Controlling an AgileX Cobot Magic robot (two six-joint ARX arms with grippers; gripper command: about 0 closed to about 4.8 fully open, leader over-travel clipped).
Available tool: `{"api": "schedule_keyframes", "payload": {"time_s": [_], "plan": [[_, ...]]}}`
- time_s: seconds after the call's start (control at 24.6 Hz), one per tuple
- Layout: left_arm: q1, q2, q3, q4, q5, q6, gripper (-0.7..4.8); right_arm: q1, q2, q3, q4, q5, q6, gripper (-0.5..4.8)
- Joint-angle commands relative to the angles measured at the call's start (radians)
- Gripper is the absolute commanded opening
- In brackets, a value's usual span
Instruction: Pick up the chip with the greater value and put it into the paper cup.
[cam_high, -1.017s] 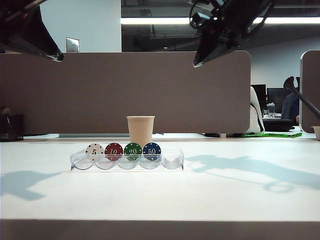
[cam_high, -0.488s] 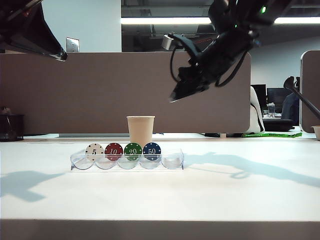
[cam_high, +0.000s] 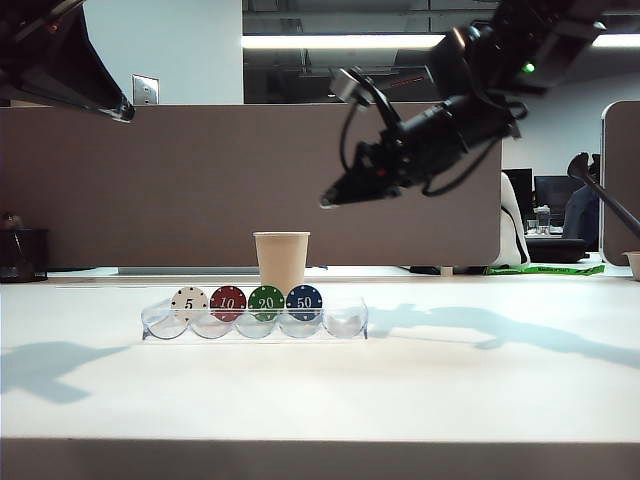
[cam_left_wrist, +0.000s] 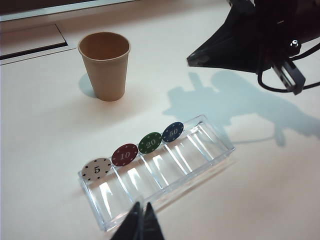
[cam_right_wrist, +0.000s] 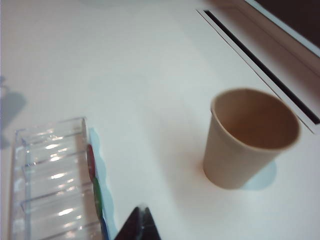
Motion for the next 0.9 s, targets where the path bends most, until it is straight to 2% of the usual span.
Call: {"api": "schedule_keyframes", "payload": {"time_s": [0.04, 0.24, 0.33, 0.37, 0.49, 0.57, 0.65, 0.9], "plan": [[0.0, -0.002, 0.004, -0.01, 0.008, 0.003, -0.06, -0.044, 0.014, 0.003, -0.008, -0.174, 0.002, -0.01], [0.0, -0.002, 0.003, -0.009, 0.007, 0.003, -0.06, -0.049, 0.014, 0.002, -0.13, -0.224, 0.0, 0.08], [0.0, -0.002, 0.003, -0.009, 0.007, 0.003, -0.06, -0.047, 0.014, 0.002, -0.149, -0.227, -0.007, 0.59], [0.0, -0.002, 0.003, -0.009, 0.007, 0.003, -0.06, -0.042, 0.014, 0.002, -0.159, -0.227, -0.032, 1.04], [0.0, -0.002, 0.003, -0.009, 0.011, 0.003, -0.06, -0.039, 0.014, 0.002, -0.177, -0.234, -0.083, 1.93], [0.0, -0.002, 0.003, -0.01, 0.011, 0.003, -0.06, -0.035, 0.014, 0.002, -0.188, -0.232, -0.113, 2.18], [0.0, -0.002, 0.003, -0.01, 0.011, 0.003, -0.06, -0.029, 0.014, 0.002, -0.214, -0.233, -0.193, 2.26], [0.0, -0.002, 0.003, -0.009, 0.01, 0.004, -0.06, -0.01, 0.014, 0.002, -0.239, -0.203, -0.258, 2.26]]}}
